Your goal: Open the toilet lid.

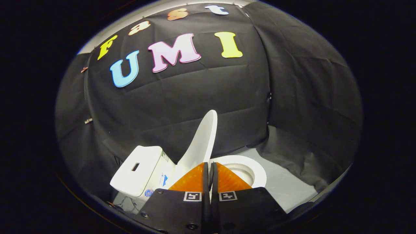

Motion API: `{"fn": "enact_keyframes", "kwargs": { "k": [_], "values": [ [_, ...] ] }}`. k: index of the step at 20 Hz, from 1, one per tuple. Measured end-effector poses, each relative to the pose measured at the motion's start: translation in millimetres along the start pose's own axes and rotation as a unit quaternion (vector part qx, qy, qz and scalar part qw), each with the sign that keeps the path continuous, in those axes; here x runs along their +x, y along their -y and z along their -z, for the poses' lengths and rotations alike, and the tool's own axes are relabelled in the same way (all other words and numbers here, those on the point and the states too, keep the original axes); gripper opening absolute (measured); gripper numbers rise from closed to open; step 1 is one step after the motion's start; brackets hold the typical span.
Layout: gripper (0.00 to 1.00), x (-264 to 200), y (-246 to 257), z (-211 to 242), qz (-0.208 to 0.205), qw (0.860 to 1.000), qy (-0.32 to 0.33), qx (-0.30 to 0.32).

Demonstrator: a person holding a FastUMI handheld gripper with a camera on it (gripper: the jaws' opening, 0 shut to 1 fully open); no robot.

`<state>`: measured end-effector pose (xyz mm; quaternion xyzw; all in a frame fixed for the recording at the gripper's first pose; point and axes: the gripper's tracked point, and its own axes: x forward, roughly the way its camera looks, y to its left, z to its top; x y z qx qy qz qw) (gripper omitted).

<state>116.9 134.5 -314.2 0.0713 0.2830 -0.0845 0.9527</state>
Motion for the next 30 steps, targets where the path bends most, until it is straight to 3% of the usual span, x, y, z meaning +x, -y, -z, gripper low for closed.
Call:
{"fn": "enact_keyframes", "kwargs": {
  "k": [12, 30],
  "values": [
    [0.05, -26, -114, -23, -0.004, 0.991, 0.052, -0.120],
    [0.05, -45, -251, -10, -0.086, 0.971, 0.074, -0.211]
  ]
}}
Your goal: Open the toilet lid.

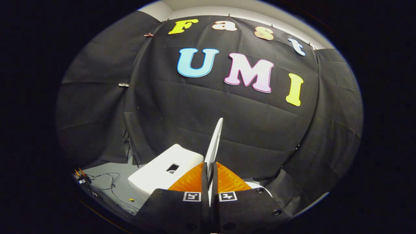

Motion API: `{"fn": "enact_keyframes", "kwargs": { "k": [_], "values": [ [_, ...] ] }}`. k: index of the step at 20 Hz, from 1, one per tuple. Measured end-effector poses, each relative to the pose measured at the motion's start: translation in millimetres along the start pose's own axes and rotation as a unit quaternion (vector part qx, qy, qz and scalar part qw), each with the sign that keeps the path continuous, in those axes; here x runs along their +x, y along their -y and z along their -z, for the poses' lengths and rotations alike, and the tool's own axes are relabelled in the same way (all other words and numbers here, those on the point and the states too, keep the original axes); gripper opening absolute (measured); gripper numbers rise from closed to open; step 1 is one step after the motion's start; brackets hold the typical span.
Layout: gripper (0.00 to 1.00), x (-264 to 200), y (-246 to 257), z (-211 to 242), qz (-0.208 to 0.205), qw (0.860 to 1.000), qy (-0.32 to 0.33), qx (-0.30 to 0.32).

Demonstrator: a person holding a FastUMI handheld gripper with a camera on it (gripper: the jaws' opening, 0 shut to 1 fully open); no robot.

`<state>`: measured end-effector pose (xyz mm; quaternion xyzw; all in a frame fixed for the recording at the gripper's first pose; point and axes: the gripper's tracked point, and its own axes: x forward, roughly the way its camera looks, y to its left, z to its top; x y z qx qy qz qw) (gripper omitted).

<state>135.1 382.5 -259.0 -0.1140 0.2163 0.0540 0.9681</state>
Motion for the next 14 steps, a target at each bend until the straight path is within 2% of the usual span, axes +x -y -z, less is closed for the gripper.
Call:
{"fn": "enact_keyframes", "kwargs": {
  "k": [4, 6, 7, 8, 13, 14],
  "values": [
    [0.05, 2, -14, -2, -0.011, 1.000, 0.001, -0.004],
    [0.05, 1, -21, -4, -0.030, 1.000, 0.005, -0.001],
    [0.12, 1, -26, -3, -0.044, 0.999, 0.001, 0.005],
    [0.19, -1, -25, -2, -0.053, 0.999, 0.002, 0.013],
    [1.00, -13, -17, -7, -0.074, 0.997, 0.007, 0.032],
    [1.00, -18, -13, -12, -0.077, 0.996, 0.013, 0.037]
  ]
}}
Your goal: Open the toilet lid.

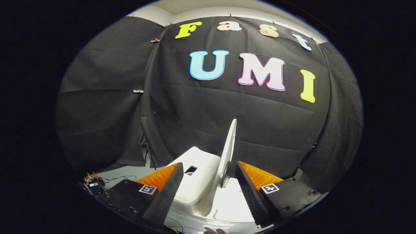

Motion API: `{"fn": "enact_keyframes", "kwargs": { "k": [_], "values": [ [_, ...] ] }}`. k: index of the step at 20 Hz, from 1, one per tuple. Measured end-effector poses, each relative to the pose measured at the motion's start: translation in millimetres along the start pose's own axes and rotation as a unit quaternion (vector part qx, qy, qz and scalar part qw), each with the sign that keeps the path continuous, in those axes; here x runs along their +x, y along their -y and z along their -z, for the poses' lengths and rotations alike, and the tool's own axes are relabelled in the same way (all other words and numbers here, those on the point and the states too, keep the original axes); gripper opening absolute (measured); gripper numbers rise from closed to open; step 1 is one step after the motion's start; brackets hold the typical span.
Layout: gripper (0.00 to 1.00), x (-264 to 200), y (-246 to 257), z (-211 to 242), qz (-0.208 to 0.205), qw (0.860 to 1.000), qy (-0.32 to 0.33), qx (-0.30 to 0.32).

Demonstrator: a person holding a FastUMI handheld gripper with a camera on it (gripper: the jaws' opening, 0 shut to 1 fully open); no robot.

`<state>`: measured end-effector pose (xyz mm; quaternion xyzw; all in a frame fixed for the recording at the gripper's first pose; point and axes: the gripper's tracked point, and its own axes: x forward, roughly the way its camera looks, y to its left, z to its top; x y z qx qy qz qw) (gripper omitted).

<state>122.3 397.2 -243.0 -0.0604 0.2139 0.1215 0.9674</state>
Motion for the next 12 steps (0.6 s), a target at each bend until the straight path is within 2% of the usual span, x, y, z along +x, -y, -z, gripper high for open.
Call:
{"fn": "enact_keyframes", "kwargs": {
  "k": [6, 12],
  "values": [
    [0.99, -49, 35, -40, -0.019, 0.999, 0.046, 0.003],
    [0.99, -118, 108, -82, 0.001, 0.995, 0.100, 0.013]
  ]
}}
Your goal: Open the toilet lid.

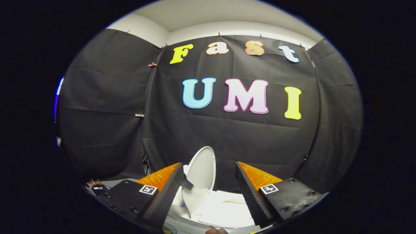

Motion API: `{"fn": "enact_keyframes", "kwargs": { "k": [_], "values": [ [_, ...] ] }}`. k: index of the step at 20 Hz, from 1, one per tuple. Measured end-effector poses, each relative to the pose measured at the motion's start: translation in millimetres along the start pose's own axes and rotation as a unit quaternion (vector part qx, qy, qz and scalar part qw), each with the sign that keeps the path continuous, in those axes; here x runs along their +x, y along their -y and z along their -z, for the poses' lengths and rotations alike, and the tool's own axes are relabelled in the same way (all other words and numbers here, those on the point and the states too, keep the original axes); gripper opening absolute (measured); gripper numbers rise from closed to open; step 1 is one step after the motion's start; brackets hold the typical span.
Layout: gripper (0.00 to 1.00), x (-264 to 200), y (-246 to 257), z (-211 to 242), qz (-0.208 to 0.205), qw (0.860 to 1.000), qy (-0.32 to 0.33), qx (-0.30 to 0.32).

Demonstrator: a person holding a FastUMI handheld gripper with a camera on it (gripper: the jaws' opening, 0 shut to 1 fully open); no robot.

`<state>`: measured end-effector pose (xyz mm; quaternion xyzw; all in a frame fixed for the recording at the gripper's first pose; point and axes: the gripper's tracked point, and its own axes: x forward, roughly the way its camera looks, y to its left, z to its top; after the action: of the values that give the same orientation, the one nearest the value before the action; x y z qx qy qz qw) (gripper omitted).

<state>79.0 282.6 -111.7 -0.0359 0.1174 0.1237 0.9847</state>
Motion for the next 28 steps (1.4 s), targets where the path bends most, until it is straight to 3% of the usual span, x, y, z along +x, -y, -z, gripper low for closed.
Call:
{"fn": "enact_keyframes", "kwargs": {
  "k": [9, 14, 18, 28],
  "values": [
    [0.98, -93, 133, -45, 0.069, 0.996, 0.049, -0.004],
    [0.98, -124, 178, -57, 0.098, 0.992, 0.072, 0.014],
    [0.98, -137, 192, -61, 0.114, 0.990, 0.087, 0.012],
    [0.98, -136, 185, -56, 0.103, 0.991, 0.083, 0.013]
  ]
}}
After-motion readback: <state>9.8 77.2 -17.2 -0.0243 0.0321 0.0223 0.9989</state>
